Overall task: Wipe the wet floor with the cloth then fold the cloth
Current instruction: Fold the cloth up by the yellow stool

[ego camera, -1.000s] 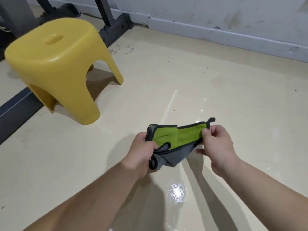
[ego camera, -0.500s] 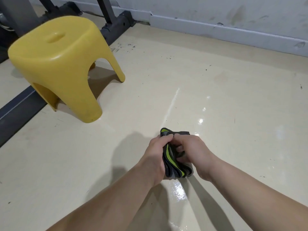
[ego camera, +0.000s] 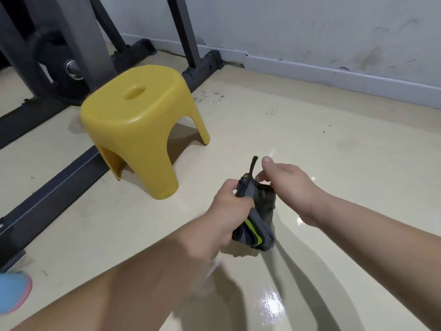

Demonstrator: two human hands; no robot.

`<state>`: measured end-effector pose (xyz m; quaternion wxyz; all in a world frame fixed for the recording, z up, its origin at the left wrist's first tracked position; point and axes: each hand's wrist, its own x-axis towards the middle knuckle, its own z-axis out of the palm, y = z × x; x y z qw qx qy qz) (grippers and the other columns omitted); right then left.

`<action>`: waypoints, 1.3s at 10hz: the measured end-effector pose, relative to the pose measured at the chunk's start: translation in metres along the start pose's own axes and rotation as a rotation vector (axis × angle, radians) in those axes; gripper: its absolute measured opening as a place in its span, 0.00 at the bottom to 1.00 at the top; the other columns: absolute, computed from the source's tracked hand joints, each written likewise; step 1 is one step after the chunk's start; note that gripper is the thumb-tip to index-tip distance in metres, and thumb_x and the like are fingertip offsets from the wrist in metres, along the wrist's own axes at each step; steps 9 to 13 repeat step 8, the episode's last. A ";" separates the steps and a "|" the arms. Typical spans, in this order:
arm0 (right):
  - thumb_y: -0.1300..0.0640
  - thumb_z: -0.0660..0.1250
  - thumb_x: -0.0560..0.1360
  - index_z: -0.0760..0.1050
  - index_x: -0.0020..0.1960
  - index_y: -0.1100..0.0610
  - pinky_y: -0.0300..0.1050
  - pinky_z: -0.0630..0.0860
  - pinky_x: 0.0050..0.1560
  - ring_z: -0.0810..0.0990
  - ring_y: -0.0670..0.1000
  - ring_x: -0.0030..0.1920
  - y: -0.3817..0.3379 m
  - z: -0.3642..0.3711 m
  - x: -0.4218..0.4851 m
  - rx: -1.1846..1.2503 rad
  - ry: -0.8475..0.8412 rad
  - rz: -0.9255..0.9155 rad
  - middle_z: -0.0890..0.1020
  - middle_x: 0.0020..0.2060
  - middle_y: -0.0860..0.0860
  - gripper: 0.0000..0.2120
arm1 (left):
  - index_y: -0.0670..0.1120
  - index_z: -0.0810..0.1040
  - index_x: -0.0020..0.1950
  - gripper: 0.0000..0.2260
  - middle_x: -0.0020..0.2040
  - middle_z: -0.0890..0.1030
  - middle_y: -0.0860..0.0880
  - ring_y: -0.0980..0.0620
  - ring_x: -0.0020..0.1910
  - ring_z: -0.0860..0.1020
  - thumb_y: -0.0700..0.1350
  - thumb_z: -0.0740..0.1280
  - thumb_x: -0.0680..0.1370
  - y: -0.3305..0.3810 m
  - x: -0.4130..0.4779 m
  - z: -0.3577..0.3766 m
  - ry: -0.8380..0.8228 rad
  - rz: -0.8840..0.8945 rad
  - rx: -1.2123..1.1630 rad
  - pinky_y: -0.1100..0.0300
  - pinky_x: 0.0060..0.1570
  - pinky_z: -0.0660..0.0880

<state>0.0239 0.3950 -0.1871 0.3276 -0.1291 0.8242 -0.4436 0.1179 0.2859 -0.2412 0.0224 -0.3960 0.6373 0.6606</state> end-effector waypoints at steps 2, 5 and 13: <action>0.48 0.59 0.83 0.81 0.57 0.57 0.35 0.68 0.42 0.78 0.52 0.49 -0.076 0.014 0.028 0.088 0.064 -0.122 0.83 0.49 0.54 0.16 | 0.51 0.77 0.57 0.12 0.52 0.85 0.42 0.40 0.52 0.85 0.35 0.67 0.79 0.103 0.033 -0.059 0.110 0.124 -0.159 0.42 0.53 0.84; 0.43 0.61 0.81 0.65 0.77 0.40 0.58 0.70 0.72 0.71 0.55 0.72 -0.177 0.050 0.069 0.179 -0.011 -0.170 0.70 0.75 0.45 0.24 | 0.49 0.72 0.69 0.18 0.59 0.81 0.43 0.40 0.52 0.82 0.37 0.65 0.80 0.210 0.105 -0.181 0.491 0.232 -0.448 0.43 0.50 0.84; 0.52 0.65 0.80 0.76 0.65 0.49 0.59 0.81 0.59 0.81 0.54 0.45 -0.174 0.065 0.071 0.214 -0.055 -0.003 0.83 0.51 0.57 0.14 | 0.43 0.72 0.67 0.26 0.60 0.79 0.44 0.40 0.55 0.79 0.55 0.74 0.75 0.187 0.120 -0.217 0.790 0.113 0.265 0.46 0.57 0.81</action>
